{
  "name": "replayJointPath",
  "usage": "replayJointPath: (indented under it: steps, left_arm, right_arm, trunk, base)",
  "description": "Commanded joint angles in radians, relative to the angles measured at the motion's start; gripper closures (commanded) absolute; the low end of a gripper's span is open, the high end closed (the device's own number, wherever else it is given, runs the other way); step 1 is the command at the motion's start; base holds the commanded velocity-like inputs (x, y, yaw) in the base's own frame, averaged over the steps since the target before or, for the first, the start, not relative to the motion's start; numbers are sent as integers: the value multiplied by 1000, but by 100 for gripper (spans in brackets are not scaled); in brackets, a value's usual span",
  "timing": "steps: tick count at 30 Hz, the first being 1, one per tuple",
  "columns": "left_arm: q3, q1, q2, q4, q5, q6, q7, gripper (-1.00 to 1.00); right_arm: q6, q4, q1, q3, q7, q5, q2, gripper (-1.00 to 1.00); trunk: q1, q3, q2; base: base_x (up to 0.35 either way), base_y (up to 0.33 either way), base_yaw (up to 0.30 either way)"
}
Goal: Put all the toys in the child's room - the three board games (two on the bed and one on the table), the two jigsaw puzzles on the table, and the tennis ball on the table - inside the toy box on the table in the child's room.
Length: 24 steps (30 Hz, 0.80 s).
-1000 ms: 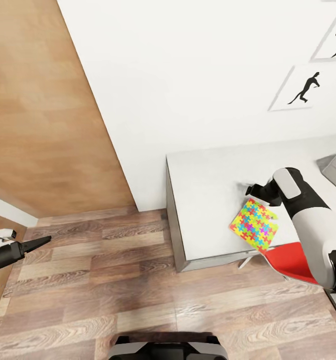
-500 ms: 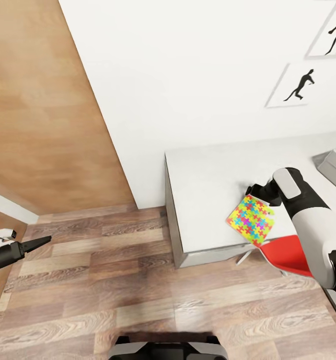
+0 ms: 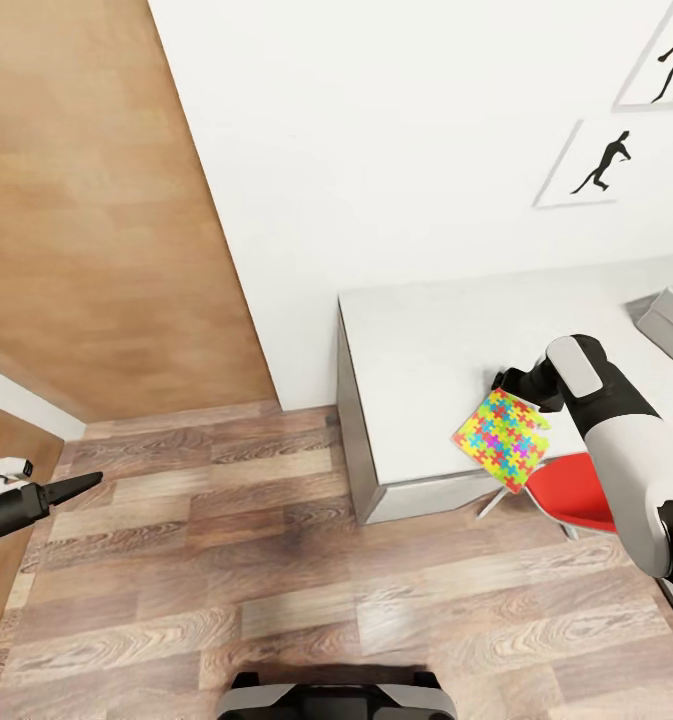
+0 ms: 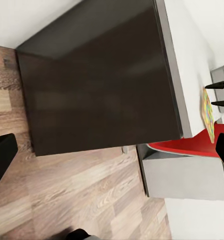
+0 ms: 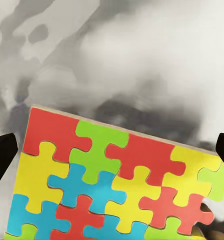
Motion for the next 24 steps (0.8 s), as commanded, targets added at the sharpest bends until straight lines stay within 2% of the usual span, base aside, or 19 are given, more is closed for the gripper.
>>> replayJointPath:
  steps: [1,17,24]
  left_arm:
    - [2,-1,0,0,-7,11,-7,-100]
    - [1,-1,0,0,-7,10,-7,-100]
    - [1,-1,0,0,-7,10,-7,-100]
  right_arm:
    - [2,-1,-1,7,-9,-10,-1,-100]
    - [0,-20,-18,1,-12,-12,-11,-100]
    - [4,-99,-25,-4,-9,-17,-15,-100]
  trunk:
    - [0,-1,-2]
    - [0,17,-2]
    - [0,28,-2]
  base:
    - [-92,113,0]
    - [-11,13,-38]
    - [0,0,-72]
